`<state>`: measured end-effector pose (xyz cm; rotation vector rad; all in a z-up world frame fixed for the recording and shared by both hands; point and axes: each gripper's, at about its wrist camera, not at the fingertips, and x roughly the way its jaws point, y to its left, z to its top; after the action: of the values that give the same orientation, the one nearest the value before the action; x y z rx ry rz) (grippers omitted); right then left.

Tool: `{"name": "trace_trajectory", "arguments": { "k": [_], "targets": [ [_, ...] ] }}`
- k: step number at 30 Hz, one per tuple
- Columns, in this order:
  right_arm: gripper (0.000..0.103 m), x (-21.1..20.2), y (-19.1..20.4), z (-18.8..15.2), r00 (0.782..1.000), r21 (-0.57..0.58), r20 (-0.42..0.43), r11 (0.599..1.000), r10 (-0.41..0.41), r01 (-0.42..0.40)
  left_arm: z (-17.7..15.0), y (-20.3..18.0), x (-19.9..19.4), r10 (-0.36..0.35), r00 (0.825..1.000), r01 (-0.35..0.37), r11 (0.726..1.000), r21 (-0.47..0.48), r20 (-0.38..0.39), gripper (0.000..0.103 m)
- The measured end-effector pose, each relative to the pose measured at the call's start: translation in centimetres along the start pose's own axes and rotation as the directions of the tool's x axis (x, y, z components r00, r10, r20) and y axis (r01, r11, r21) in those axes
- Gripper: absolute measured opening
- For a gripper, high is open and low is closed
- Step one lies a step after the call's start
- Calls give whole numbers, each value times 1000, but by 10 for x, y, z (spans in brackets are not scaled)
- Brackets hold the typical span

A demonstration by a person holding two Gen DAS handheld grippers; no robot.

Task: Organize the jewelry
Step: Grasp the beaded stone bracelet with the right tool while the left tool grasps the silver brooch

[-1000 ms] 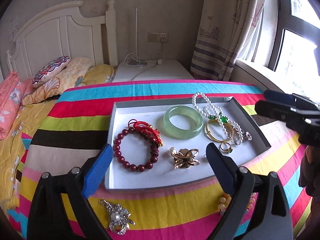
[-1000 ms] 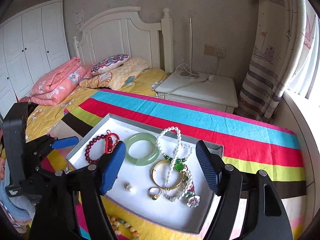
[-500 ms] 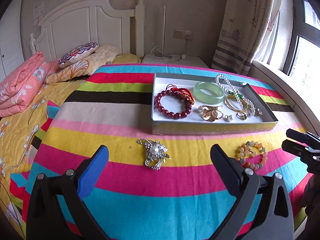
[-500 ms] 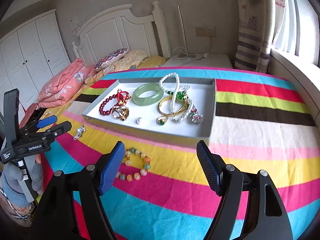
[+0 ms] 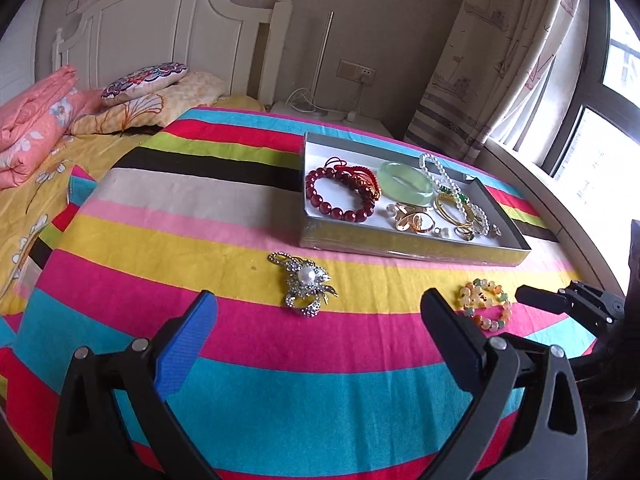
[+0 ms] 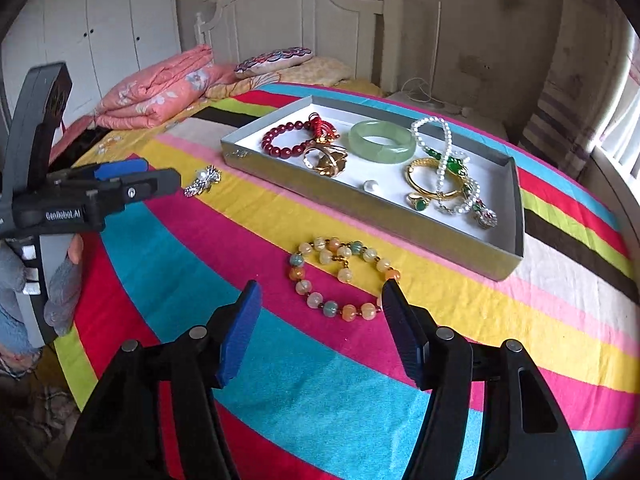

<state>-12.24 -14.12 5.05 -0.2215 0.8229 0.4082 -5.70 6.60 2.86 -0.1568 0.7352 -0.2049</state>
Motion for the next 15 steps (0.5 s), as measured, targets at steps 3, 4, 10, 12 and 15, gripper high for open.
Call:
{"name": "trace_trajectory", "arguments": {
  "k": [3, 4, 10, 12, 15],
  "targets": [
    [61, 6, 9, 9, 1000, -26, -1, 1000, 10, -10, 0, -5, 1, 7, 1000, -7, 1000, 19, -7, 101],
    [61, 11, 9, 12, 1000, -26, -13, 1000, 2, -2, -1, -5, 3, 12, 1000, -11, 1000, 22, -14, 101],
    [45, 33, 0, 12, 994, 14, -106, 1000, -7, 8, 1, -2, 7, 16, 999, -16, 1000, 10, -43, 101],
    [34, 31, 2, 9, 995, 9, -100, 1000, 1, 0, 1, -2, 10, 23, 998, -22, 1000, 14, -55, 101],
    [19, 28, 1, 5, 995, 15, -95, 1000, 17, -16, 1, -2, 12, 28, 997, -27, 1000, 15, -68, 101]
  ]
}}
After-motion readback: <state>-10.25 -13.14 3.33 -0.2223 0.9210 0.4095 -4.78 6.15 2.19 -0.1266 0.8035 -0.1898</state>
